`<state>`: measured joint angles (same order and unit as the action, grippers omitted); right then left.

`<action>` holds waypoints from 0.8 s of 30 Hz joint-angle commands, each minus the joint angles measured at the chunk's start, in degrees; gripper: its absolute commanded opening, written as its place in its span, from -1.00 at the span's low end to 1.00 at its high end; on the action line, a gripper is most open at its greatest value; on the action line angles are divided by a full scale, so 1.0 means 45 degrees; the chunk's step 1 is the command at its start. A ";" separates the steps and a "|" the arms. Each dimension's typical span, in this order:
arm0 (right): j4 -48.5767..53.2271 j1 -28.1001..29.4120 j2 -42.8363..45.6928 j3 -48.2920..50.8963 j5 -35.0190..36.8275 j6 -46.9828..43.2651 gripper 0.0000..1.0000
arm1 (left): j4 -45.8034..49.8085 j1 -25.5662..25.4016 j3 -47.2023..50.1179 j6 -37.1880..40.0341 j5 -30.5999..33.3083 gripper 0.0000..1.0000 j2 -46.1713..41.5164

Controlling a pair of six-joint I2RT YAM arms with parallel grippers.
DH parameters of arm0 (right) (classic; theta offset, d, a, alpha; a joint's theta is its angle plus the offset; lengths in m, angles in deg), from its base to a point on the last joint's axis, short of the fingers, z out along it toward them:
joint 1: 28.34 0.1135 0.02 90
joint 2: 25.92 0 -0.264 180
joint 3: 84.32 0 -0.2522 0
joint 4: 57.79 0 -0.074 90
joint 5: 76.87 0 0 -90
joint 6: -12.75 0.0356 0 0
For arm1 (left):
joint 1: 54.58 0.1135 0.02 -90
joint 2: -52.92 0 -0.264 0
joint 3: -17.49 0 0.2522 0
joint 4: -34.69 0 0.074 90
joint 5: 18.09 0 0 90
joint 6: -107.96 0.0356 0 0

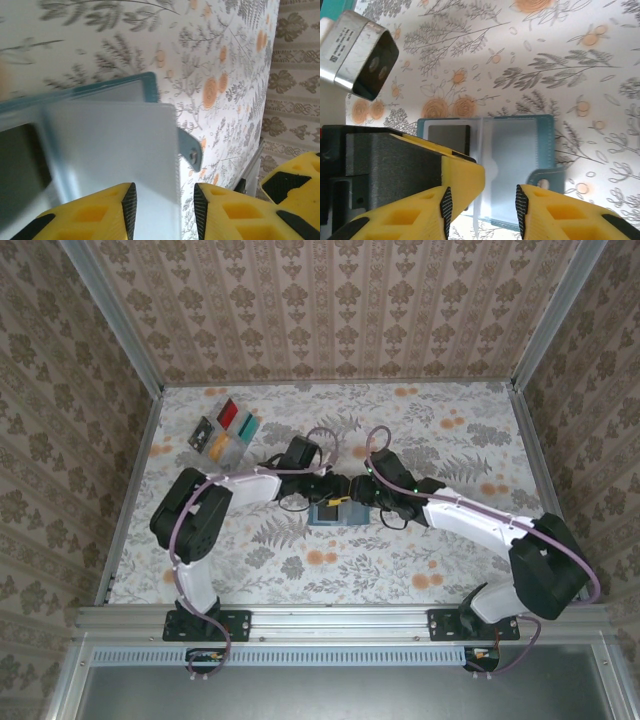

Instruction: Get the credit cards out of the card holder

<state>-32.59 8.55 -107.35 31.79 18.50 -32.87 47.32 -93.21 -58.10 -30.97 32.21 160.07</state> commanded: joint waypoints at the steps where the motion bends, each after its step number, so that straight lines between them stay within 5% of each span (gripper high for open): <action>1: 0.0013 -0.0062 0.0302 0.0396 0.0924 0.0235 -0.15 | 0.0457 -0.0209 -0.0662 0.0090 0.0028 -0.20 0.0479; 9: -0.0336 -0.0090 -0.0082 -0.0039 -0.0340 0.0034 -0.14 | 0.2919 -0.0134 -0.1368 0.1137 0.1150 -0.06 0.0038; 24: -0.2009 -0.0599 -0.3799 -0.1412 -0.5014 0.0743 -0.38 | 0.3786 0.1414 0.0704 0.1301 0.2940 -0.47 -0.1626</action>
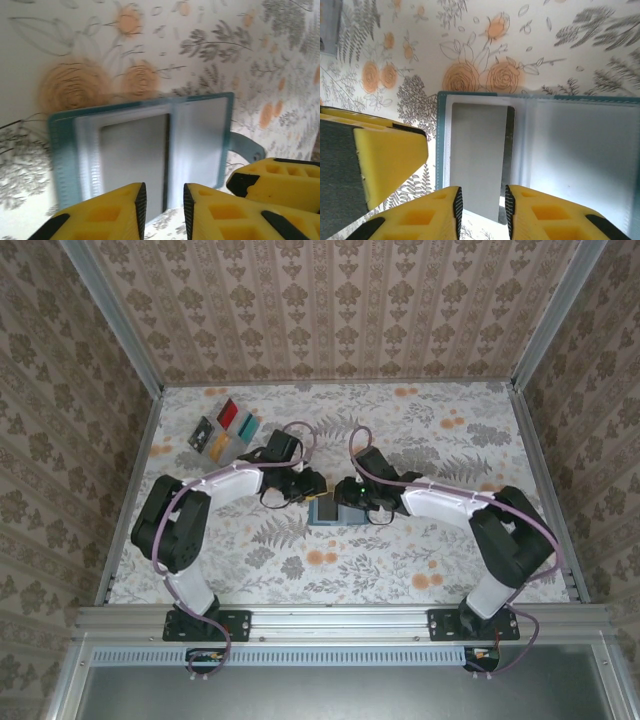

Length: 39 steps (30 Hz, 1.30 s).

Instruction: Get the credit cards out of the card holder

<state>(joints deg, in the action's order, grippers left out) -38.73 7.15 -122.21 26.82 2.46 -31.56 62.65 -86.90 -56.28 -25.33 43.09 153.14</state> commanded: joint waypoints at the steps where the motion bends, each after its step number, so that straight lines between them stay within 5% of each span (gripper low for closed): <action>1: -0.0859 -0.0388 -0.0630 -0.0269 -0.1729 0.0550 -0.40 | 0.0317 0.0032 0.0370 -0.0007 0.0534 -0.49 -0.0049; 10: -0.1683 -0.1006 -0.1671 -0.0101 -0.3034 0.0837 -0.46 | -0.0058 0.0033 0.0308 -0.0226 0.0388 -0.58 0.0632; 39: -0.1919 -0.0995 -0.2528 -0.0023 -0.3253 0.0678 -0.61 | -0.0181 0.0100 0.0659 -0.0439 0.0448 -0.62 0.1312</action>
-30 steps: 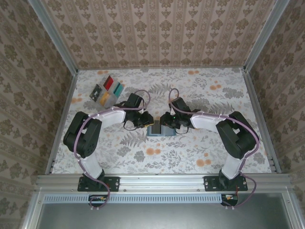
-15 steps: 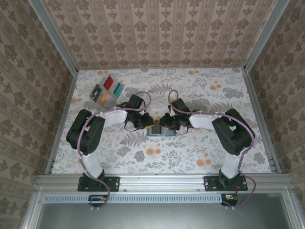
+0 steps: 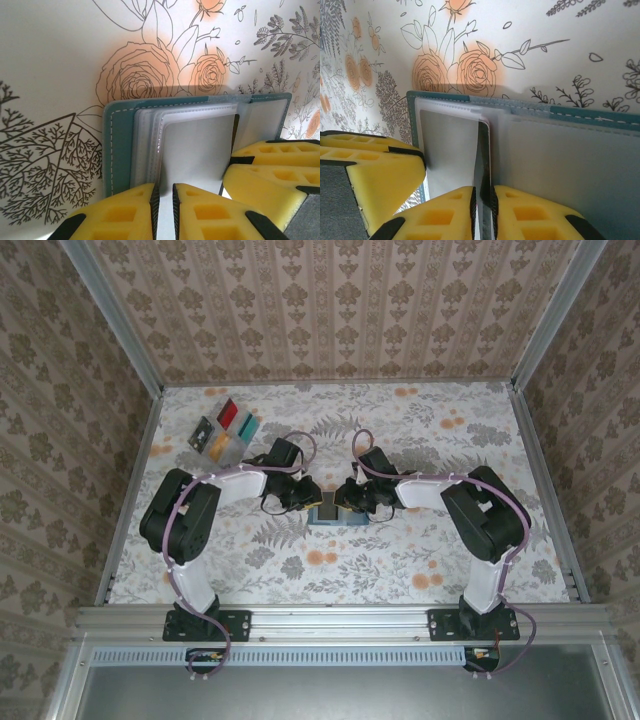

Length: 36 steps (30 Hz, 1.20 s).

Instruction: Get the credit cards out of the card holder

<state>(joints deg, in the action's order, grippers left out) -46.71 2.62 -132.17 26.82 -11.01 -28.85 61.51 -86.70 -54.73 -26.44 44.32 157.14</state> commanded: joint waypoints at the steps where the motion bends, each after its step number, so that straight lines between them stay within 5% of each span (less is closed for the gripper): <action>1: -0.0172 -0.0005 -0.0335 -0.0027 -0.0280 0.0103 -0.61 | 0.0053 0.0047 0.0330 -0.0206 0.0175 -0.62 0.0425; 26: 0.0663 -0.0259 0.0751 0.0412 0.0674 -0.0200 -0.97 | 0.0441 0.0242 0.0118 0.0163 0.0082 -0.54 0.0157; 36: 0.0319 -0.0258 0.0138 0.0176 -0.0327 0.0035 -0.55 | 0.0379 0.0235 0.0196 0.0103 0.0038 -0.60 0.0373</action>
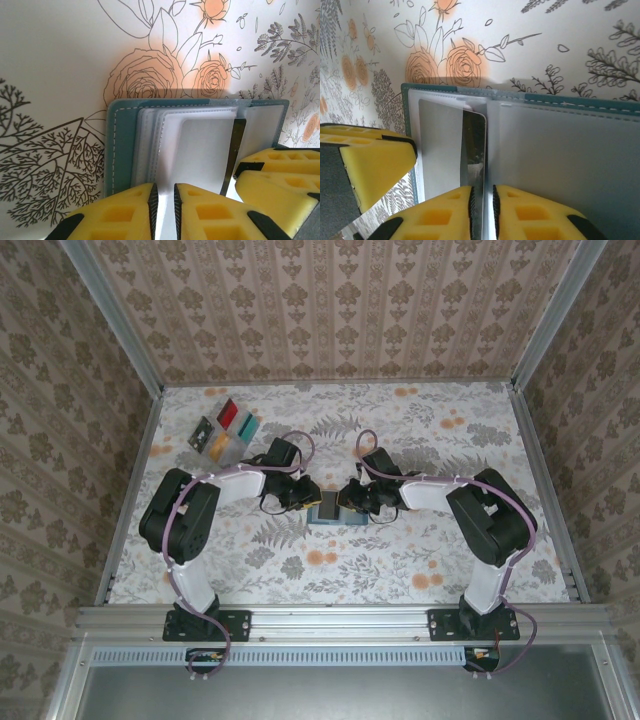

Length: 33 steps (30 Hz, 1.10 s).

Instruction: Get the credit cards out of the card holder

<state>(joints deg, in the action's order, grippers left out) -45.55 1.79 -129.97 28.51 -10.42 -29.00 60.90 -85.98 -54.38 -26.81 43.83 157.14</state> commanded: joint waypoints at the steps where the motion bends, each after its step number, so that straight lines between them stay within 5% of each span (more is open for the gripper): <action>1: 0.0024 -0.0074 -0.0398 -0.0205 -0.0522 0.0091 -0.54 | 0.0496 0.0063 0.0125 0.0178 0.0155 -0.60 0.0395; 26: -0.1187 -0.0091 -0.0945 -0.0220 -0.1332 0.0410 -0.66 | 0.0339 0.0062 0.0403 0.0068 0.0087 -0.62 0.0502; 33: -0.1337 -0.0280 -0.0410 0.0287 -0.0942 0.0388 -0.91 | 0.0468 0.0083 0.0303 0.0277 0.0126 -0.58 0.0375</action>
<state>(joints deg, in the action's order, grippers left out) -50.33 0.90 -132.81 28.57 -14.96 -27.47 60.42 -85.61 -54.12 -26.81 43.42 157.45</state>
